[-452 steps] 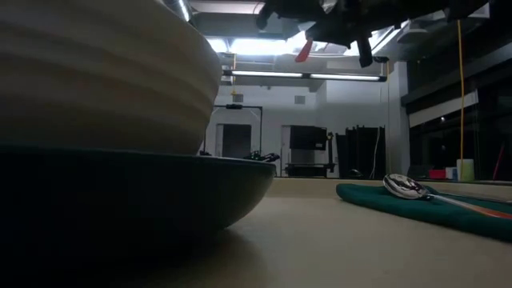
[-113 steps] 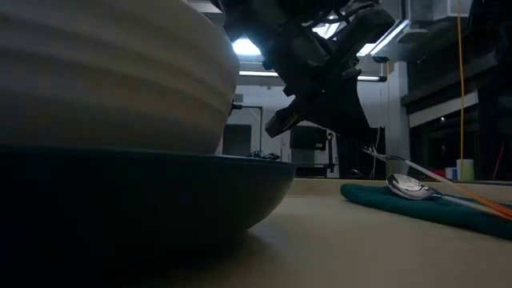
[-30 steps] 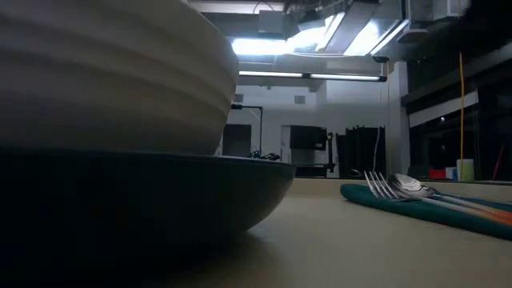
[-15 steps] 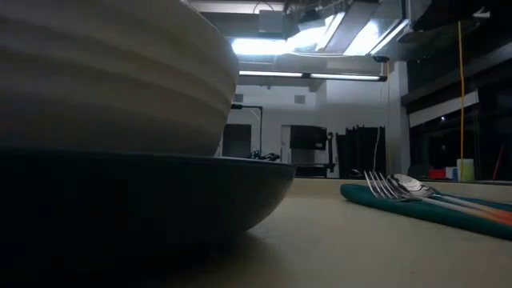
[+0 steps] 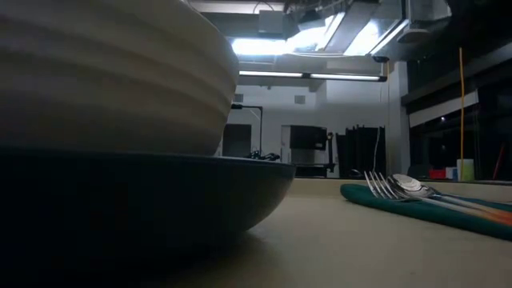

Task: Set up tray
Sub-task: Return to Home Position

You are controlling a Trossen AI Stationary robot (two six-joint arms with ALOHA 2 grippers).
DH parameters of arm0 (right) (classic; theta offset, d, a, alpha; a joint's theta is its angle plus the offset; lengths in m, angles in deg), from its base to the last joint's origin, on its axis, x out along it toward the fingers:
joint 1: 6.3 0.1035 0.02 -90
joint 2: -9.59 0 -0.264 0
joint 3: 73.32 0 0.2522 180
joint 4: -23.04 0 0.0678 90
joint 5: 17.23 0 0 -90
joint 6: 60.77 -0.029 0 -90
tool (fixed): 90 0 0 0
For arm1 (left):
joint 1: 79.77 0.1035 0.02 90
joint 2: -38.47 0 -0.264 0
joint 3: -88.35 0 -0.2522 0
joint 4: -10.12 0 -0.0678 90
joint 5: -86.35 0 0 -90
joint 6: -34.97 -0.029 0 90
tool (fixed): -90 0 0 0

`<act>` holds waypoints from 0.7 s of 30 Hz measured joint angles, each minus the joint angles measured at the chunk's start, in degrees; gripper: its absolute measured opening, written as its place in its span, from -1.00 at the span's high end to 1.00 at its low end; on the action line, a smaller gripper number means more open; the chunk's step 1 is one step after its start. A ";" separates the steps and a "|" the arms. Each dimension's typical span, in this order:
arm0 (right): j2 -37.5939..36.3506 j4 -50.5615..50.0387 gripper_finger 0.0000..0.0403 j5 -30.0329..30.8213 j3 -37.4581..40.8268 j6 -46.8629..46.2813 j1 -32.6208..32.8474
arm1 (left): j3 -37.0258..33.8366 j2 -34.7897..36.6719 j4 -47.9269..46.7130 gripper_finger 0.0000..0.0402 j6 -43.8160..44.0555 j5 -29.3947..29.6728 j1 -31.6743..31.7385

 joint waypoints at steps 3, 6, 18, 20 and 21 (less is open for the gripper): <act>-0.01 3.04 0.24 -0.10 1.09 0.89 0.00 | -15.78 -3.35 25.26 0.43 9.79 6.02 -1.87; 0.01 6.56 0.24 -1.08 1.42 3.56 0.00 | -21.52 -8.13 35.91 0.43 11.85 12.78 -6.48; -0.01 9.82 0.24 -5.75 1.42 8.19 0.02 | -21.82 -13.92 37.22 0.42 -2.27 16.26 -17.76; -0.01 9.84 0.24 -5.75 1.42 9.20 0.02 | -21.82 -13.46 37.44 0.42 -4.34 13.84 -17.74; -0.01 9.84 0.24 -5.71 1.42 9.44 0.02 | -21.82 -13.51 36.79 0.42 -5.08 12.72 -17.77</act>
